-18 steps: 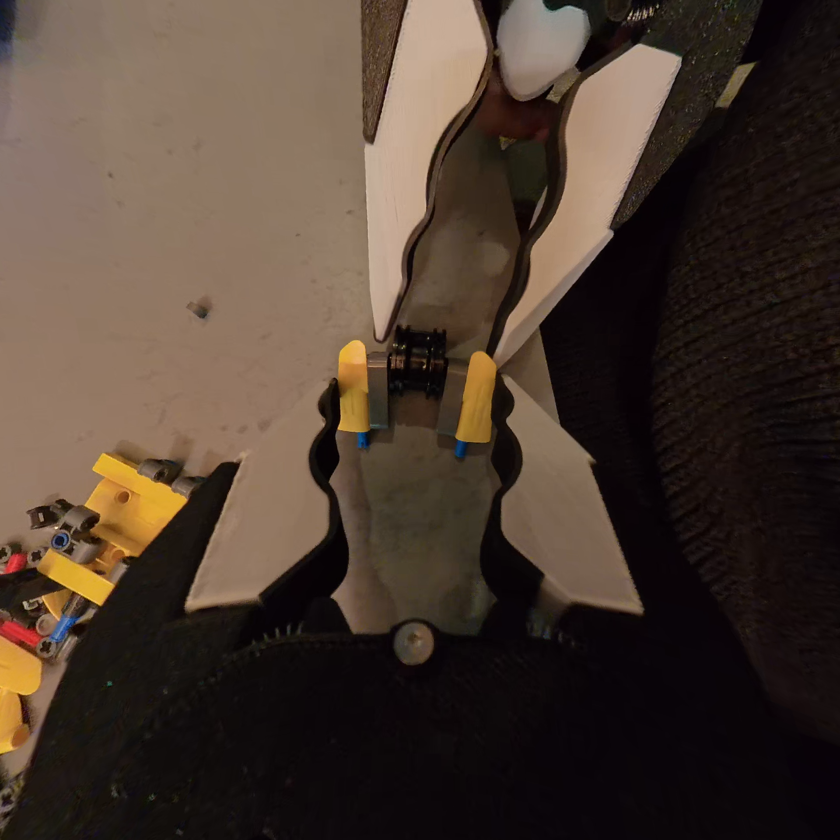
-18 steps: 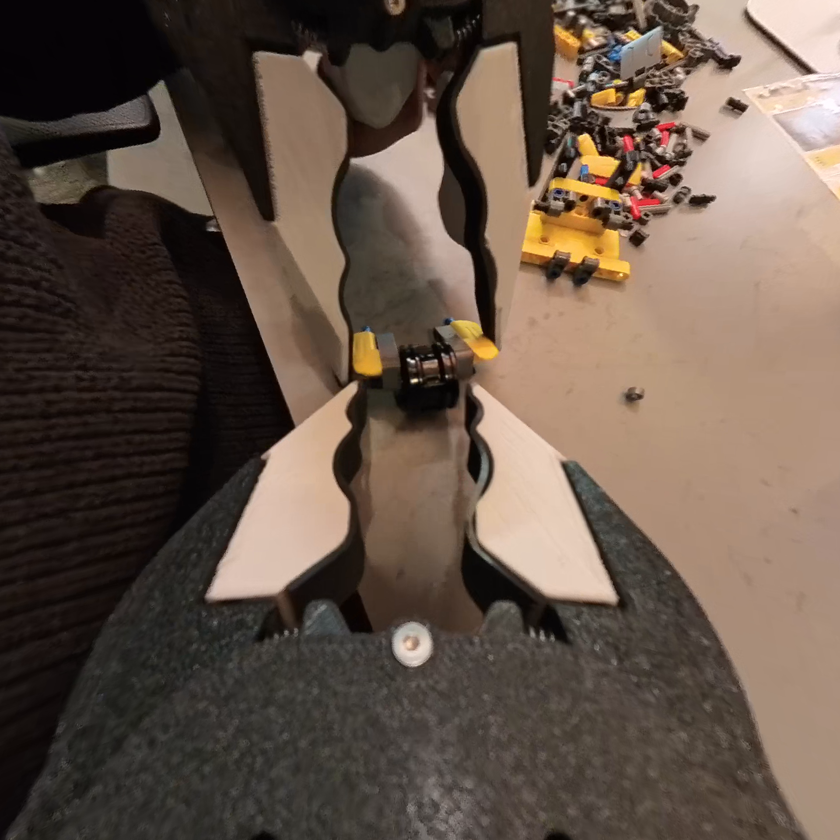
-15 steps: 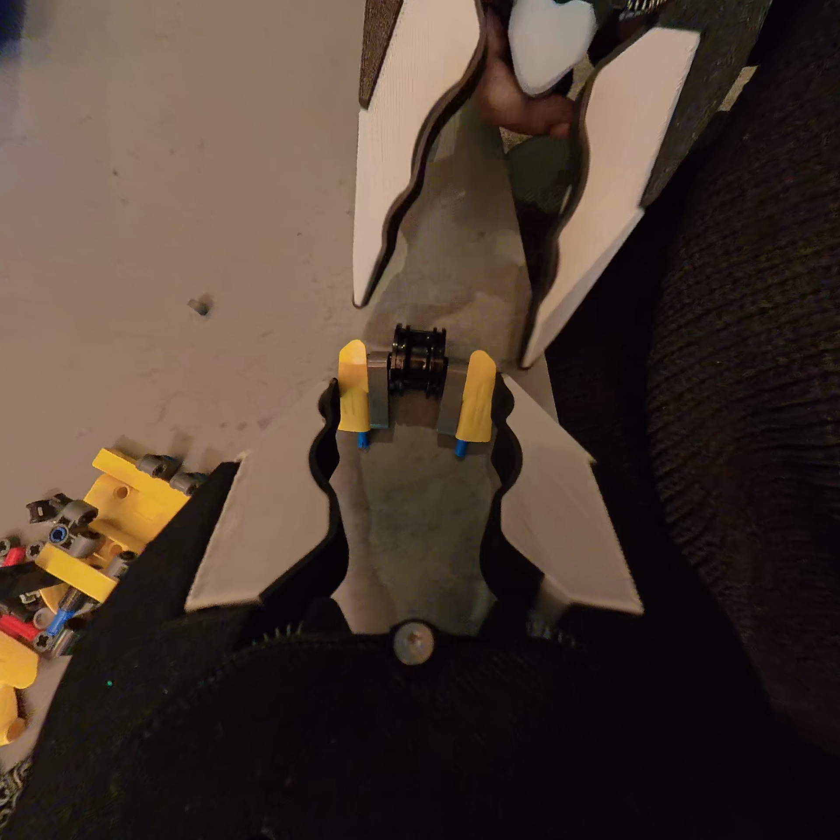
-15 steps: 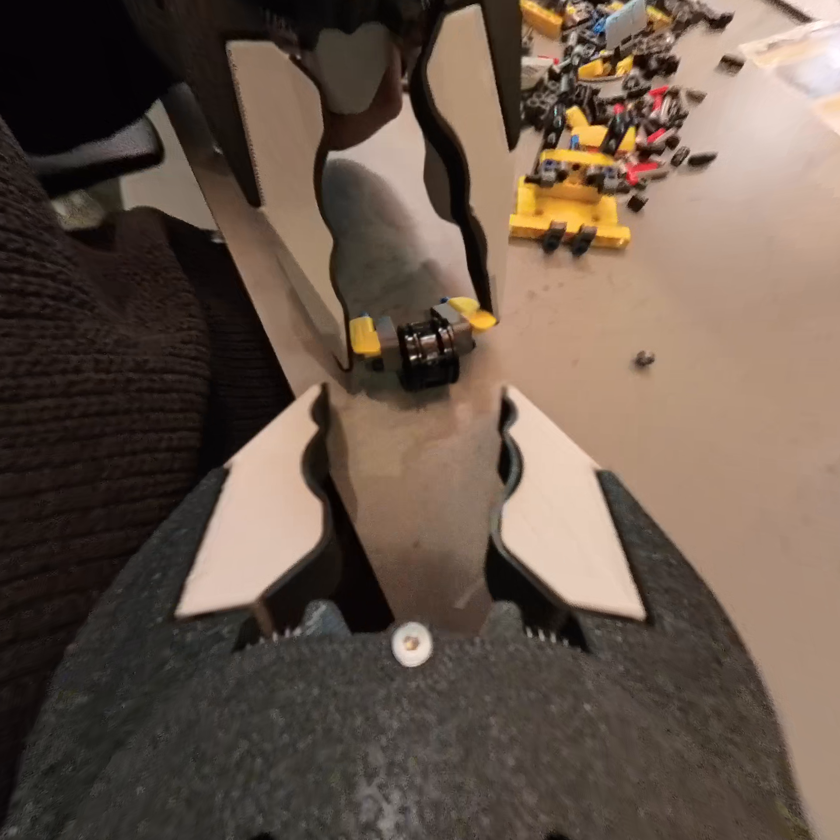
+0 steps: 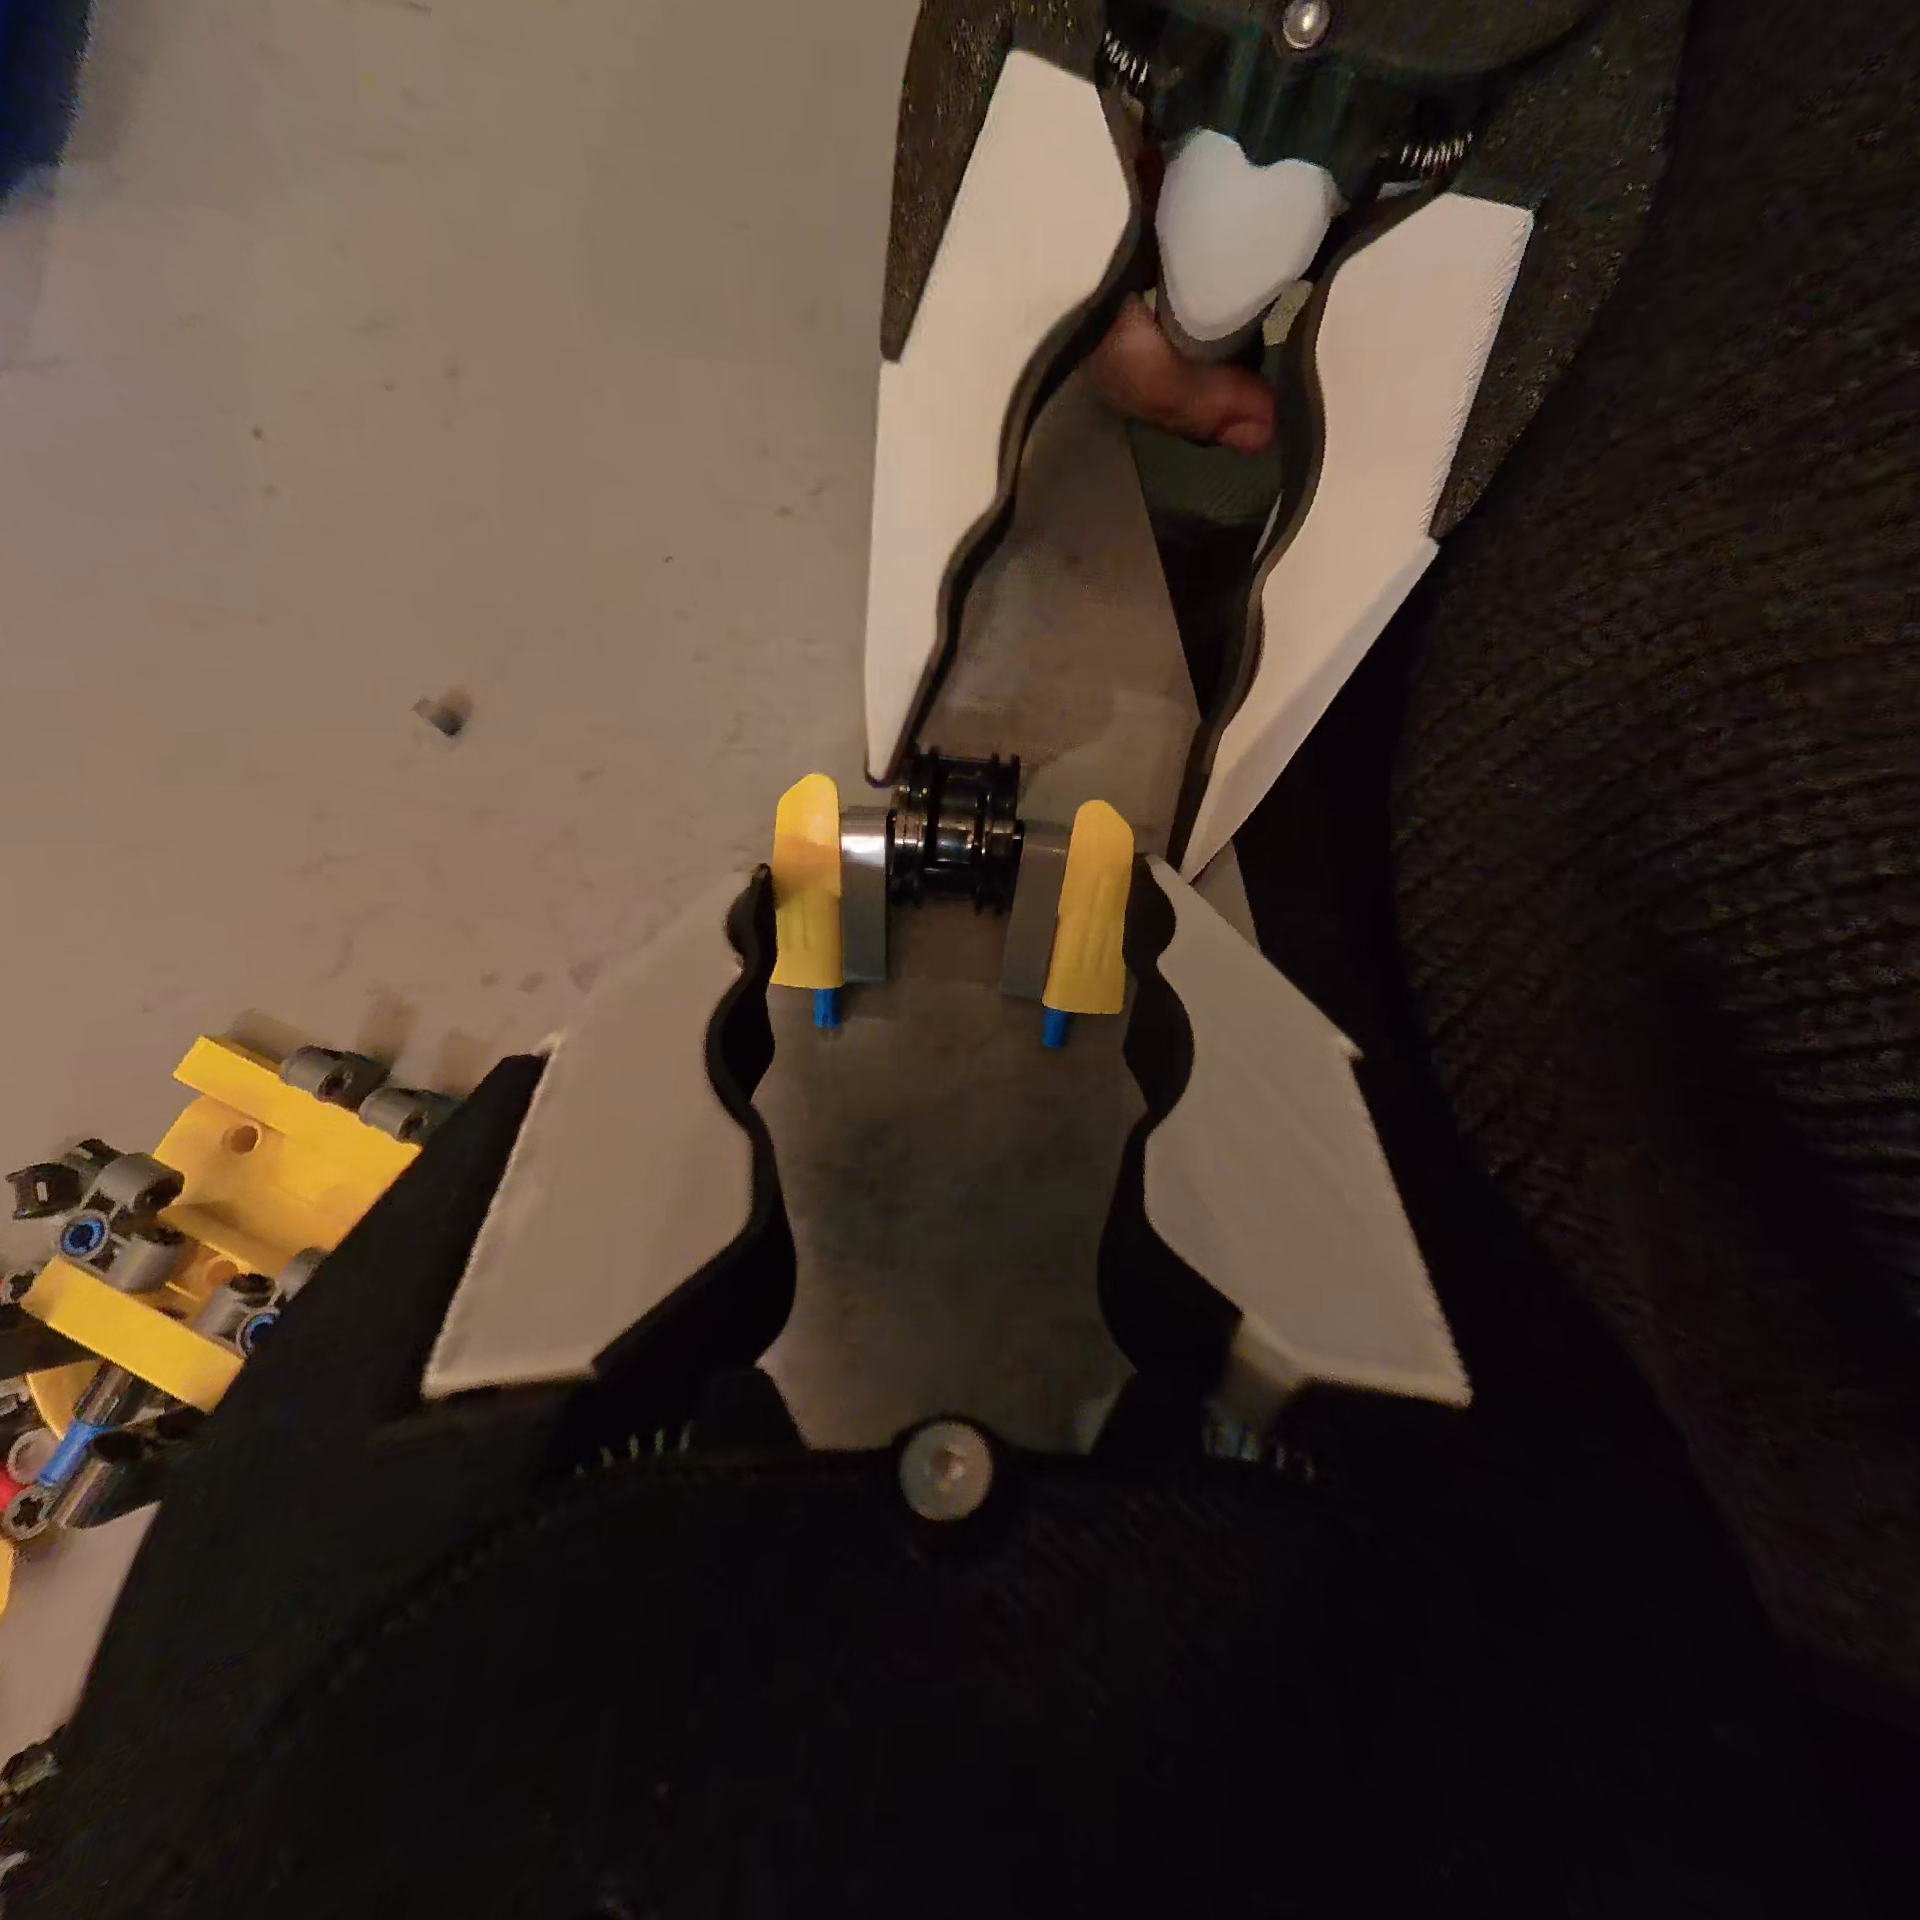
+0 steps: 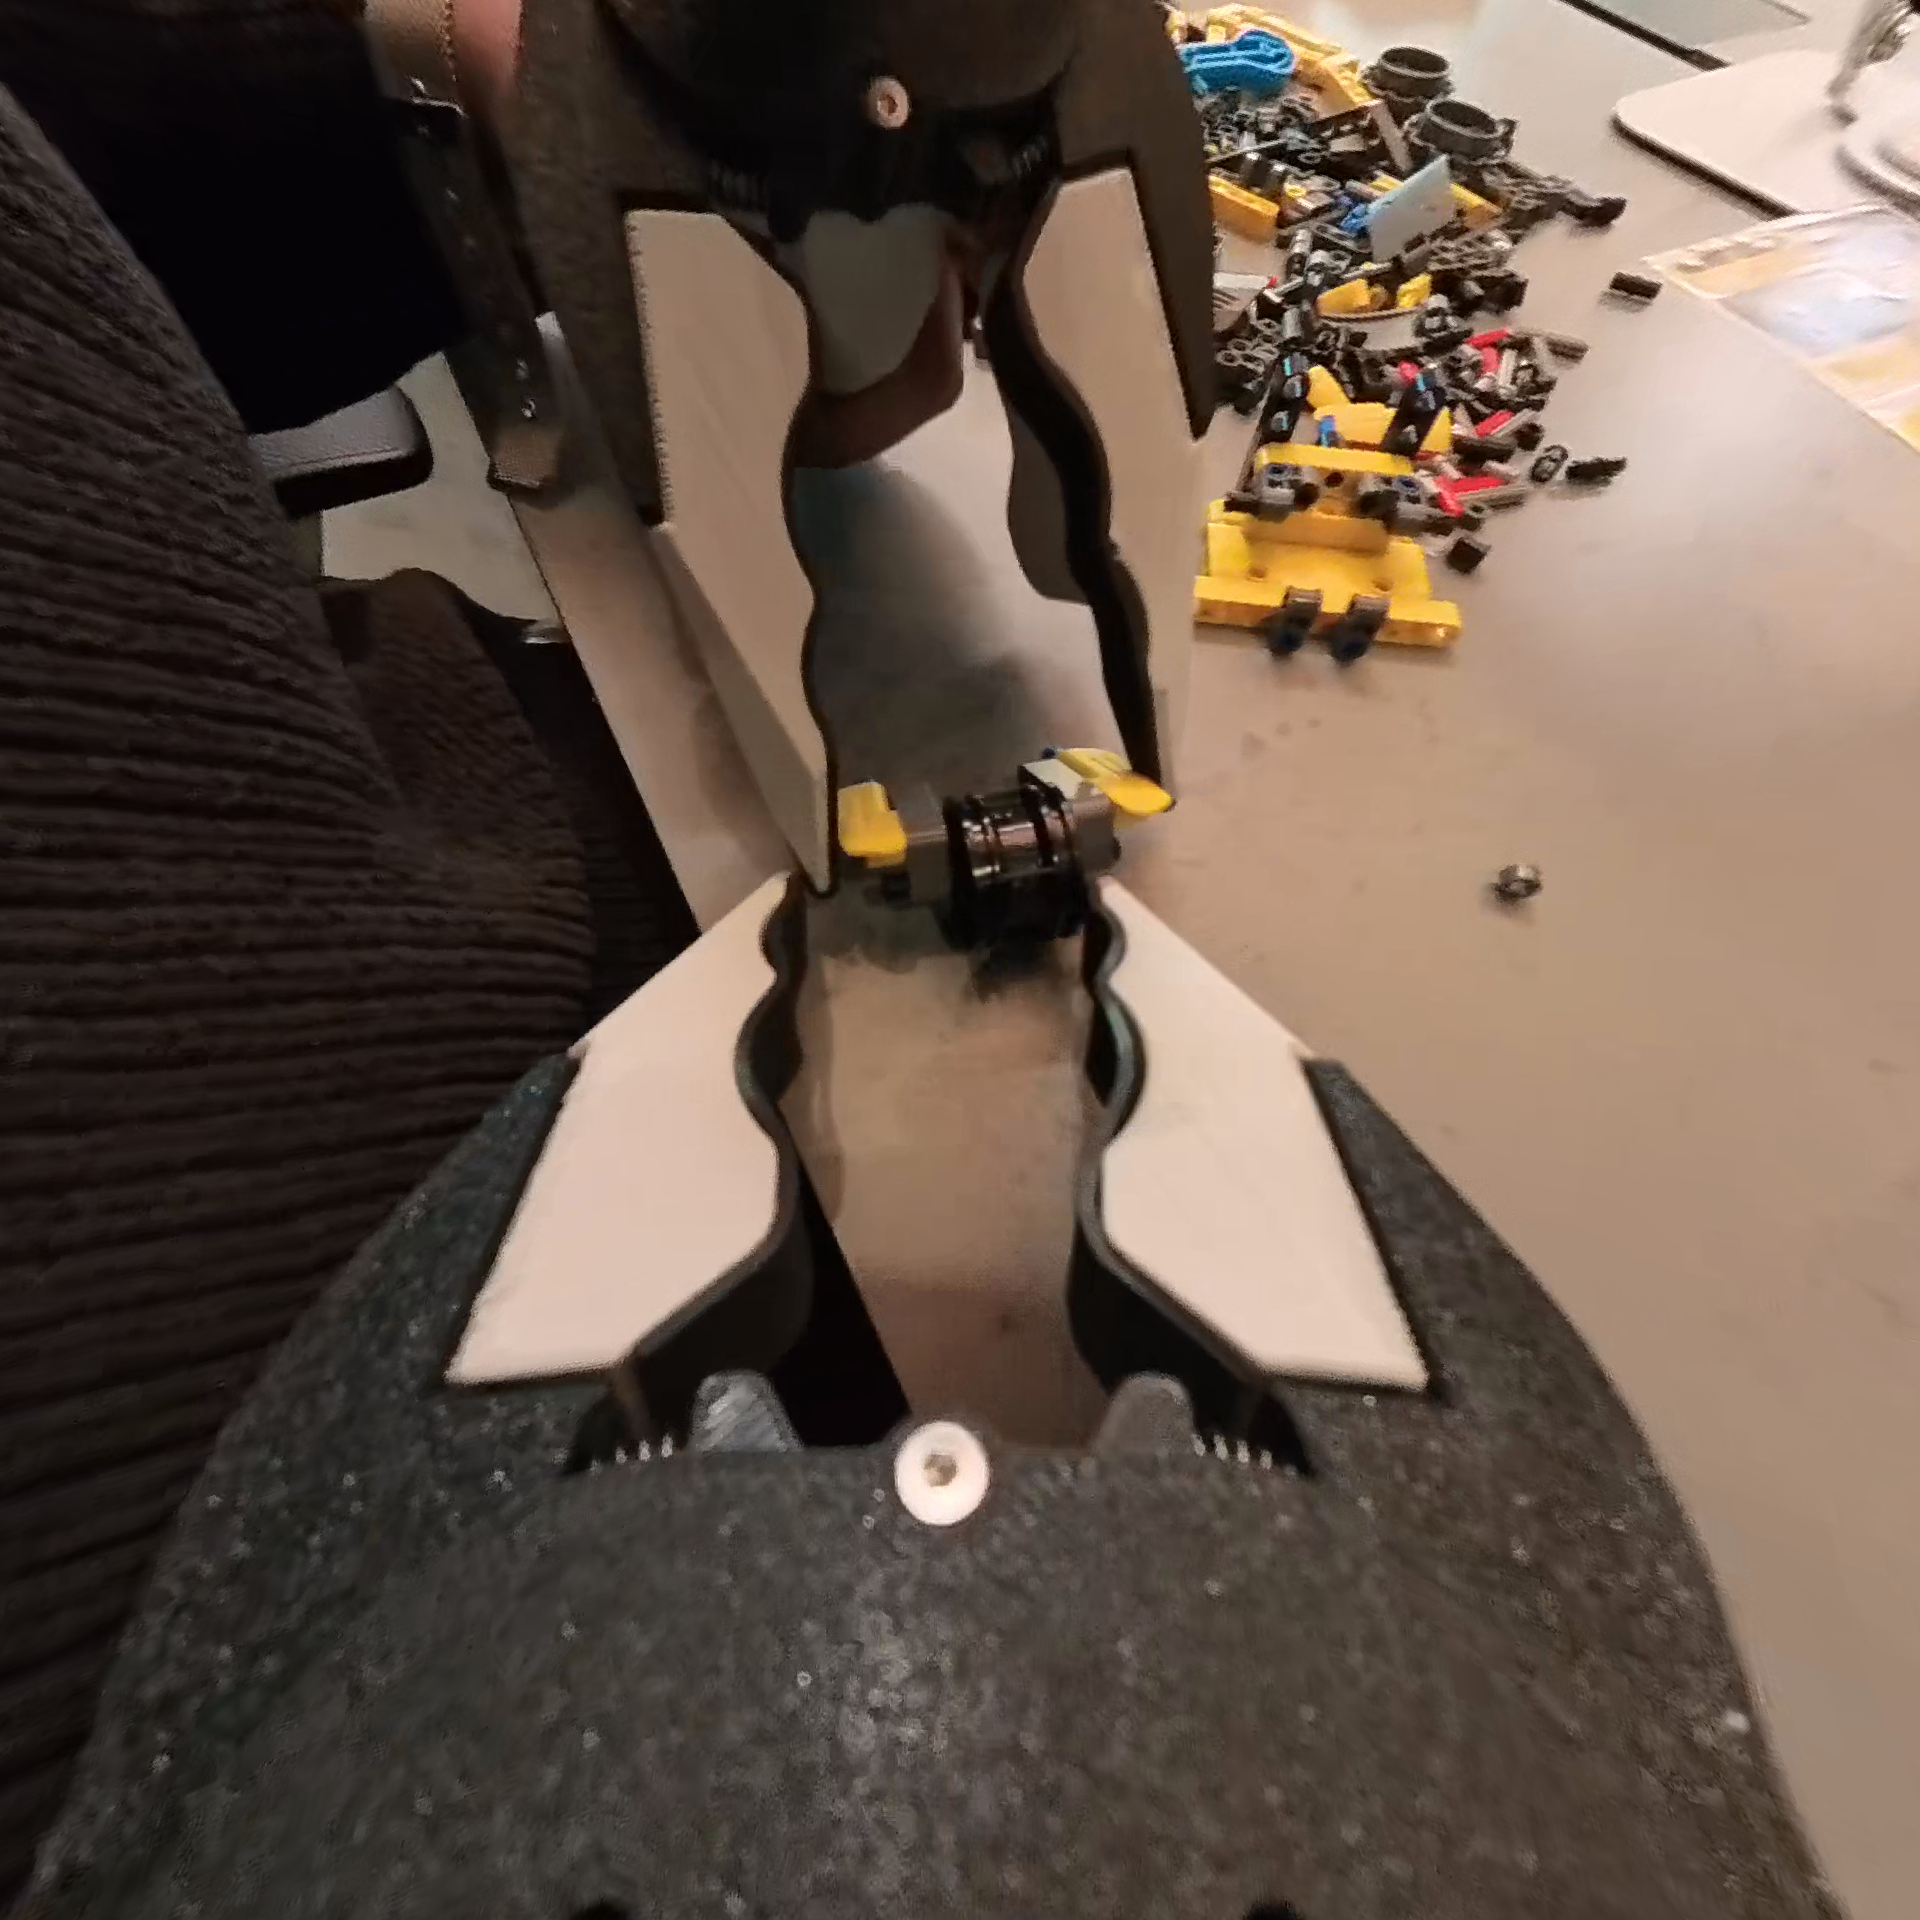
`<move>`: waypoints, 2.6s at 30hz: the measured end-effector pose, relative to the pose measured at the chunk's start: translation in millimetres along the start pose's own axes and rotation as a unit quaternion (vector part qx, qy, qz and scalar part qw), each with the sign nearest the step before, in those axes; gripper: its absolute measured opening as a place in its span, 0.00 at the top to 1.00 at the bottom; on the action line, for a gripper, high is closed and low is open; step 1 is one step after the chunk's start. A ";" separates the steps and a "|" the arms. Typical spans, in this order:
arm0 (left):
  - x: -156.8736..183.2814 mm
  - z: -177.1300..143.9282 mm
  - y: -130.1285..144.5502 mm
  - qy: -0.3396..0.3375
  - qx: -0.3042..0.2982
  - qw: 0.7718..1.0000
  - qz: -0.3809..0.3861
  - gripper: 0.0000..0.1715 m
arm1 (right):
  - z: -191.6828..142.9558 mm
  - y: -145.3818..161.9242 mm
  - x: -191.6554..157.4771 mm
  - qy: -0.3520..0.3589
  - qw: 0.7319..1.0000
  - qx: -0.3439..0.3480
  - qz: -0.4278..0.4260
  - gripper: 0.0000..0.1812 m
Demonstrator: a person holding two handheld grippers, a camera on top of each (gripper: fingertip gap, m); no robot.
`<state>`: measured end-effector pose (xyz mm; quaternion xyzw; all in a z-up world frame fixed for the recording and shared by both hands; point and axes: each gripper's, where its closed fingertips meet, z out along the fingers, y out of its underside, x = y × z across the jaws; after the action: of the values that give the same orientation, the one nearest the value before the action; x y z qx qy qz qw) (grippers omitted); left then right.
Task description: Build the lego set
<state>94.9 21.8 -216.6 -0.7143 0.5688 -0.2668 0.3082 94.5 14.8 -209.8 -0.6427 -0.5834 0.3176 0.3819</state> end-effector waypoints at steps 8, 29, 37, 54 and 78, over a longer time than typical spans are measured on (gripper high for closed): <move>0.1 -0.2 0.4 0.012 0.008 1.000 0.008 0.62 | 4.6 2.5 -1.3 -0.060 0.997 -0.029 0.040 0.69; -3.1 -1.1 1.1 0.008 -0.024 0.999 0.043 0.61 | 7.1 2.8 0.0 -0.051 0.998 -0.039 0.029 0.71; -6.0 1.1 -0.5 0.007 -0.032 0.998 0.048 0.61 | -1.6 4.9 13.2 -0.043 0.997 -0.061 0.025 0.62; -11.9 -25.9 14.3 -0.031 -0.012 0.999 -0.003 0.54 | 19.7 -0.4 19.5 -0.040 0.994 -0.094 -0.025 0.53; -7.2 -13.5 16.5 -0.045 -0.009 0.999 0.018 0.65 | 27.0 1.0 12.9 -0.072 0.990 -0.108 -0.062 0.63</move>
<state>72.8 24.2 -220.1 -0.7181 0.5693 -0.2239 0.3318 73.5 30.8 -223.8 -0.6179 -0.6793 0.2739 0.2859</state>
